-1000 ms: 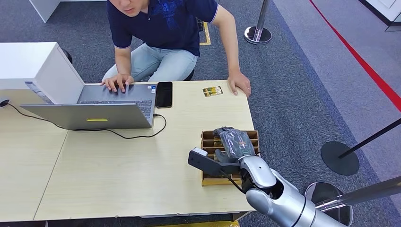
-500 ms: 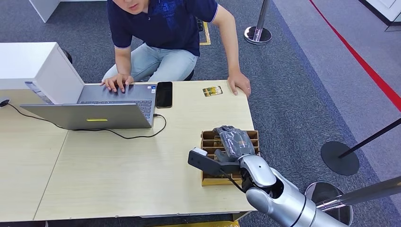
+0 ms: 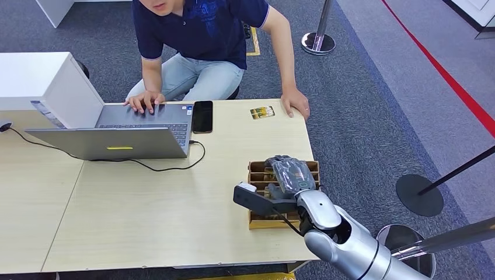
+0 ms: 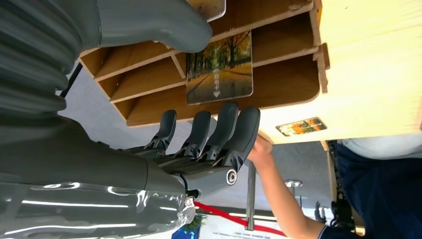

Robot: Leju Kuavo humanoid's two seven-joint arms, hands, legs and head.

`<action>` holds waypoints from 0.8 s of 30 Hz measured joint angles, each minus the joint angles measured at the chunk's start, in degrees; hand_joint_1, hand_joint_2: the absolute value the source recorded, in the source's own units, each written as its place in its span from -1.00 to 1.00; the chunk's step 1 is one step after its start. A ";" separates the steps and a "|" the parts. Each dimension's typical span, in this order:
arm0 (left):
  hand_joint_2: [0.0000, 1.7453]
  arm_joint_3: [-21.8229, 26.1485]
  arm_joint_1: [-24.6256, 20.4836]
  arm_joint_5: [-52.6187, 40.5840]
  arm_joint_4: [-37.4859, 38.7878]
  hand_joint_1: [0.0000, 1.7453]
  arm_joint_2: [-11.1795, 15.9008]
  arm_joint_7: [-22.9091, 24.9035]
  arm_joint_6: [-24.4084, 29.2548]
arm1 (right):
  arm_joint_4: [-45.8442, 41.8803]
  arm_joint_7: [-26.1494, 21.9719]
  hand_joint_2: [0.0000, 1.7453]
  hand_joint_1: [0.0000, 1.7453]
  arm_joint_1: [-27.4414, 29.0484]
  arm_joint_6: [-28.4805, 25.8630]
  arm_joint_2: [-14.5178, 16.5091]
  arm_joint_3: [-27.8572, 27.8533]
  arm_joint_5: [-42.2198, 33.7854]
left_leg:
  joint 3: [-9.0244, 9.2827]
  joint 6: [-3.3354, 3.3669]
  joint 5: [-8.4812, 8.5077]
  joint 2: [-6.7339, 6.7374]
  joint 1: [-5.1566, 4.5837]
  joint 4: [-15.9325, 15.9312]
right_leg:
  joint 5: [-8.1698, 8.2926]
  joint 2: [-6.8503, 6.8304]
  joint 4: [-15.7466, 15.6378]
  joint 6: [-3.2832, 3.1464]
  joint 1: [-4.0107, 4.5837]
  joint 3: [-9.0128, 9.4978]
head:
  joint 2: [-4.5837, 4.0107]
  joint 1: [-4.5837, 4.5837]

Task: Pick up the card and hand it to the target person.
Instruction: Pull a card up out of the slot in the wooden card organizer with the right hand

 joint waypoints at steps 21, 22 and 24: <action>-1.00 0.28 -0.01 0.35 0.01 -1.00 -0.24 -0.30 0.18 | -1.76 0.00 1.00 -0.02 0.38 1.78 -0.54 -1.44 0.14 | -0.01 0.00 -0.03 0.01 -0.01 0.04 | -0.03 0.00 0.04 0.01 -0.01 -0.01 | 0.00 0.00; -1.00 0.29 -0.01 0.37 0.00 -1.00 -0.26 -0.31 0.19 | -1.75 0.00 1.00 0.00 0.34 1.89 -0.54 -1.25 -0.14 | -0.01 0.00 -0.03 0.02 0.00 0.04 | -0.02 0.01 0.03 0.01 -0.01 -0.01 | 0.00 0.00; -1.00 0.30 -0.01 0.39 0.00 -1.00 -0.26 -0.32 0.19 | -1.72 0.00 1.00 0.04 0.29 1.91 -0.53 -1.05 -0.44 | 0.00 0.00 -0.02 0.02 0.00 0.02 | -0.01 0.02 0.02 0.00 0.00 0.00 | 0.00 0.00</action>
